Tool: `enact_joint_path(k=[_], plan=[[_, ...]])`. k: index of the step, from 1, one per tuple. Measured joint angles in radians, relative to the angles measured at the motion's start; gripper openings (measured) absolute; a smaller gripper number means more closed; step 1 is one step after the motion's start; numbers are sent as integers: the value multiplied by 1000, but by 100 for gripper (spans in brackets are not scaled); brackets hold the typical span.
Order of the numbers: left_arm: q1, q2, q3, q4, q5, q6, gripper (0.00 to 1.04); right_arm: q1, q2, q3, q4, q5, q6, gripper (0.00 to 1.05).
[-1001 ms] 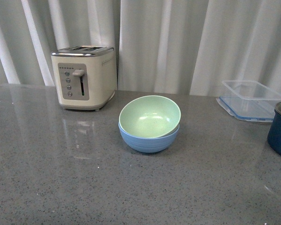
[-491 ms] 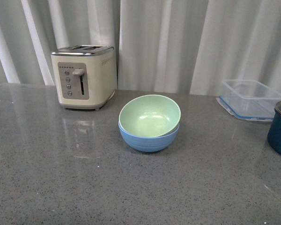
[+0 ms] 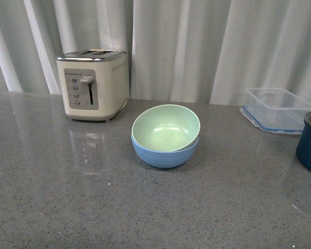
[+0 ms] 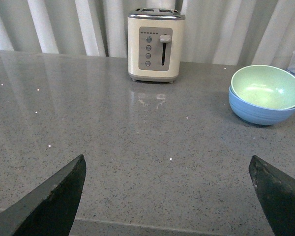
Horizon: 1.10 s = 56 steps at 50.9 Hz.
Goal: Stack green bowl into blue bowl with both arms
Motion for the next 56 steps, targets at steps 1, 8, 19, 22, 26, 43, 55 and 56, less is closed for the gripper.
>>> enact_joint_path(k=[1,8,19,22,26,43,55,56], plan=[[0,0,0,0,0,0,98,0,-7,0,-7,0,0,1],[0,0,0,0,0,0,98,0,-49,0,-48,0,0,1],[0,0,0,0,0,0,98,0,-152,1,-163,0,0,1],[0,0,0,0,0,0,98,0,-230,0,-266,-2,0,1],[0,0,0,0,0,0,98,0,-276,0,-279,-2,-1,12],[0,0,0,0,0,0,98,0,-278,0,-284,-2,-1,84],[0,0,0,0,0,0,98,0,-278,0,-284,-2,-1,95],[0,0,0,0,0,0,98,0,-278,0,-284,-2,0,95]])
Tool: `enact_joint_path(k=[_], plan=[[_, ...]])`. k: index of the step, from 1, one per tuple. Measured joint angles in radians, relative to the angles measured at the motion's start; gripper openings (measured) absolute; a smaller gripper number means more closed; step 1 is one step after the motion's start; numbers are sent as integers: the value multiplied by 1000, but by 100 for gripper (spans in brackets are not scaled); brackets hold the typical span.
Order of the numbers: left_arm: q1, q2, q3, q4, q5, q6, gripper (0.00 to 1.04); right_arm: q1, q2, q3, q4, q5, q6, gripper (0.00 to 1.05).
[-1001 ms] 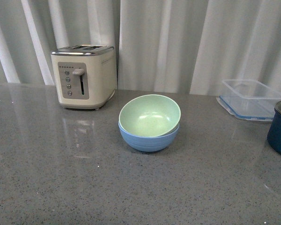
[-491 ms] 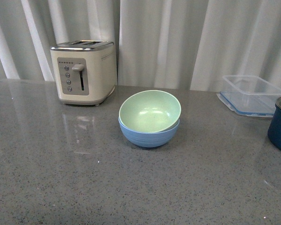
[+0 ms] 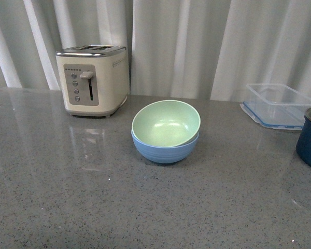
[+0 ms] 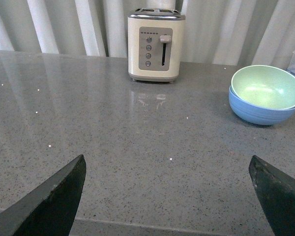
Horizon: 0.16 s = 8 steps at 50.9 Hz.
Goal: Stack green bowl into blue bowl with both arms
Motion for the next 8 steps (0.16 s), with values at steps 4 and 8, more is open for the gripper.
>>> enact_joint_path(k=[4,8], plan=[[0,0,0,0,0,0,98,0,0,0,0,0,0,95],[0,0,0,0,0,0,98,0,0,0,0,0,0,95]])
